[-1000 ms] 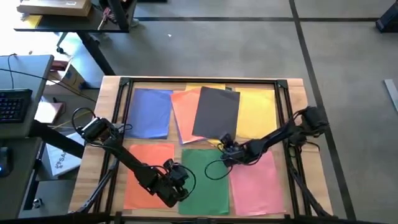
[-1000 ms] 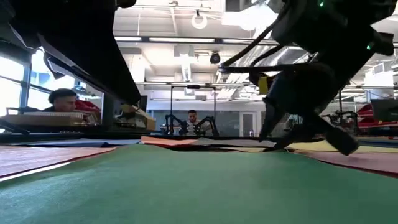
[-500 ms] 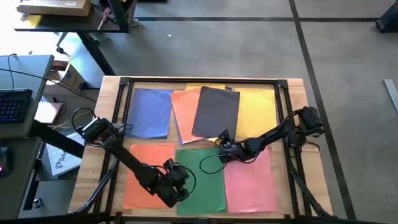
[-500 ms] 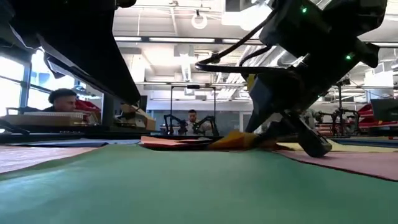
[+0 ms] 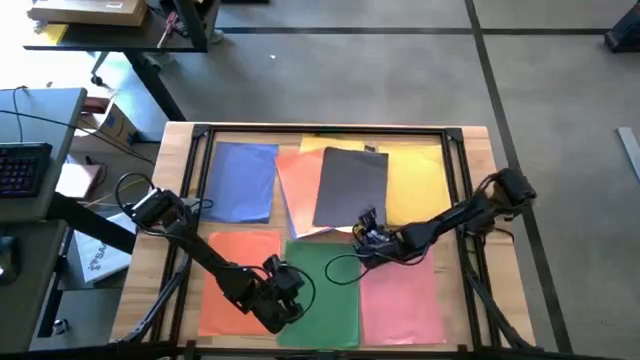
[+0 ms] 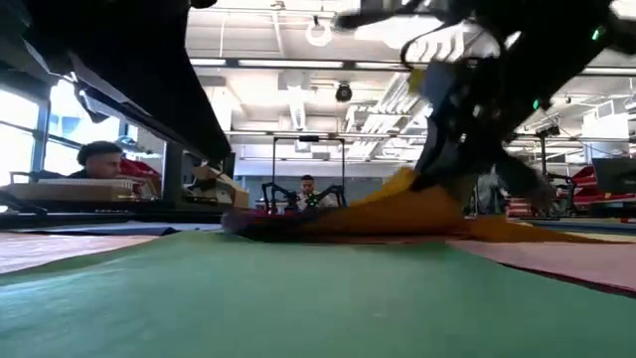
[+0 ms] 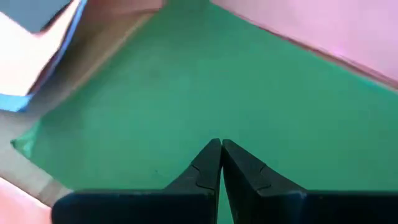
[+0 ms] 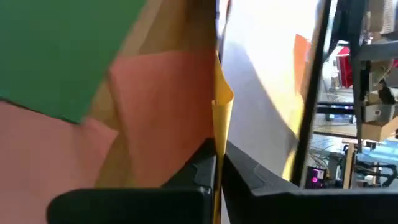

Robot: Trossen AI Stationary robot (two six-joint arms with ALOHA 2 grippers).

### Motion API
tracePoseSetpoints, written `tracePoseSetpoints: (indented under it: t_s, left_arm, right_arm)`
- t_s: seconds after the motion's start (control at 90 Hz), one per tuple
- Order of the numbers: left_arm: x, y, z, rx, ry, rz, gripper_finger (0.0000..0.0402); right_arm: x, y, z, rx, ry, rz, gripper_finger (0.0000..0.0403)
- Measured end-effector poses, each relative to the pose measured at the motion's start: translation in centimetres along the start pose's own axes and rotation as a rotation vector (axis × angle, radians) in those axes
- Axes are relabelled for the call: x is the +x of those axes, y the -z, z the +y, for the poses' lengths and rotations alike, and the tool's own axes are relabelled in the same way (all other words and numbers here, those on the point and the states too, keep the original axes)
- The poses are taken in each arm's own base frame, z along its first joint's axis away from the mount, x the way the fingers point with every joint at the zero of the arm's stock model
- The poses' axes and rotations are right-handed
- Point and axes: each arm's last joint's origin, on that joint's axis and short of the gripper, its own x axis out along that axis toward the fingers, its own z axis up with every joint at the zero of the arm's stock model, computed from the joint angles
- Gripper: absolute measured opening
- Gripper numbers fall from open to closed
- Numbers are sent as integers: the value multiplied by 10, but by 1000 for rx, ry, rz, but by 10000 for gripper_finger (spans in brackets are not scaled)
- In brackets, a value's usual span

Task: Organize paper
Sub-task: Stack the yellow paper under the colored papers on the right yellow paper

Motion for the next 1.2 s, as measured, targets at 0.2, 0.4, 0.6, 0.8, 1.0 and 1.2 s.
tracePoseSetpoints:
  t_s: [0.2, 0.4, 0.6, 0.8, 1.0, 1.2]
  left_arm:
    - [10, -14, 8, 52, -71, -84, 0]
    - [30, -39, 18, 92, -99, -122, 6]
    - [30, -57, 13, 152, -53, -213, 22]
    - [13, -70, 8, 190, -52, -318, 31]
    - [9, -76, 9, 253, -84, -354, 46]
    - [12, -79, 11, 238, -69, -346, 110]
  right_arm:
    - [-24, 6, -42, 145, 90, -68, 0]
    - [-46, 17, -74, 259, 149, -128, 0]
    - [-84, 25, -89, 334, 166, -257, 0]
    - [-107, 27, -88, 446, 117, -355, 0]
    - [-100, 25, -77, 459, 53, -321, 0]
    - [-93, 23, -72, 449, 43, -294, 0]
